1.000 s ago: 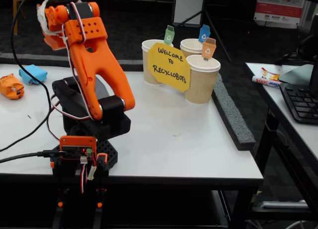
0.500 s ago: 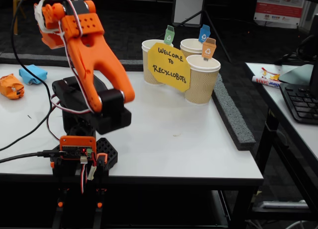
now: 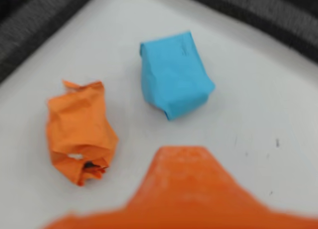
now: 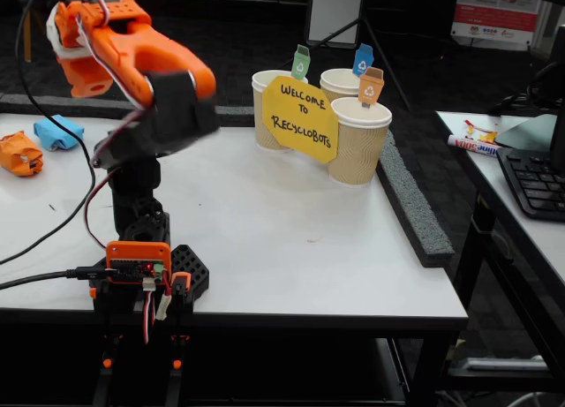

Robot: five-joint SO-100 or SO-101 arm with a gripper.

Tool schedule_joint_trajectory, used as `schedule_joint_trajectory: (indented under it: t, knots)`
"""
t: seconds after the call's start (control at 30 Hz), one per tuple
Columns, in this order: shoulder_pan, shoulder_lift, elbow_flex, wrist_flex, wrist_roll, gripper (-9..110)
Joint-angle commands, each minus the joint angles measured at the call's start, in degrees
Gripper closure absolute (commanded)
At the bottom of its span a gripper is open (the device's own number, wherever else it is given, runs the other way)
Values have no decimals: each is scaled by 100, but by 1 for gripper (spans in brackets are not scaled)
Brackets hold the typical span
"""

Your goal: Sort rubbish by color.

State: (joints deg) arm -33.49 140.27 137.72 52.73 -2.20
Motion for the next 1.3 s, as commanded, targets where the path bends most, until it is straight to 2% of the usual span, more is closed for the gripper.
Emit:
schedule_joint_trajectory:
  t: [0.0,0.43,1.27]
  knots:
    - [185,-782,-387,-598,-114,100]
    - [571,-3085,-1758,-993,-114,98]
    - [79,-5616,-3946,-483,-114,70]
